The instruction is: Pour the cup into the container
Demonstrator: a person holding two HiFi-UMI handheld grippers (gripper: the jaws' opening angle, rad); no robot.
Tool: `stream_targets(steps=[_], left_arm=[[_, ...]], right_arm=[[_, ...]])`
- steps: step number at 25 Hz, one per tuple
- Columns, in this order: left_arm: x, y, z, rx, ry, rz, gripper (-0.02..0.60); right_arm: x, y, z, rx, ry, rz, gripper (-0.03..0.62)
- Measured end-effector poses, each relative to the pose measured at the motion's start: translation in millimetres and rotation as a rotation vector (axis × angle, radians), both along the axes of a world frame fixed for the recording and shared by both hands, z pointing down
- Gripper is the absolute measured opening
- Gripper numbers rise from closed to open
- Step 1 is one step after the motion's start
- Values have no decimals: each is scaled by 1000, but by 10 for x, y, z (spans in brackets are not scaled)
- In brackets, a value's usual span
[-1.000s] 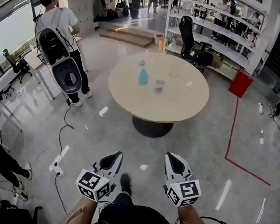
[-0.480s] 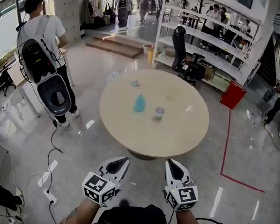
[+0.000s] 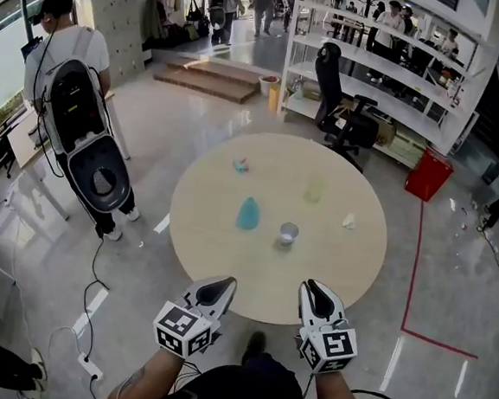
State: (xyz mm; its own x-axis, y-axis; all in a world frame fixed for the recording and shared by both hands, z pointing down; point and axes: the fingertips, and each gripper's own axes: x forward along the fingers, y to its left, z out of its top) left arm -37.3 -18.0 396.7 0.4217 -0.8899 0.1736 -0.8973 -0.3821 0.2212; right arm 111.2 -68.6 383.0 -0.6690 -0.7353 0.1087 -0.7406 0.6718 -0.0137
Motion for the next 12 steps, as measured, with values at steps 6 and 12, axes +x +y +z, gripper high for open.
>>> stream_targets(steps=[6, 12], left_arm=[[-37, -890, 104, -38, -44, -18, 0], [-21, -1344, 310, -69, -64, 10, 0]], right_arm=[[49, -906, 67, -25, -26, -26, 118], [-81, -1345, 357, -79, -4, -61, 223]])
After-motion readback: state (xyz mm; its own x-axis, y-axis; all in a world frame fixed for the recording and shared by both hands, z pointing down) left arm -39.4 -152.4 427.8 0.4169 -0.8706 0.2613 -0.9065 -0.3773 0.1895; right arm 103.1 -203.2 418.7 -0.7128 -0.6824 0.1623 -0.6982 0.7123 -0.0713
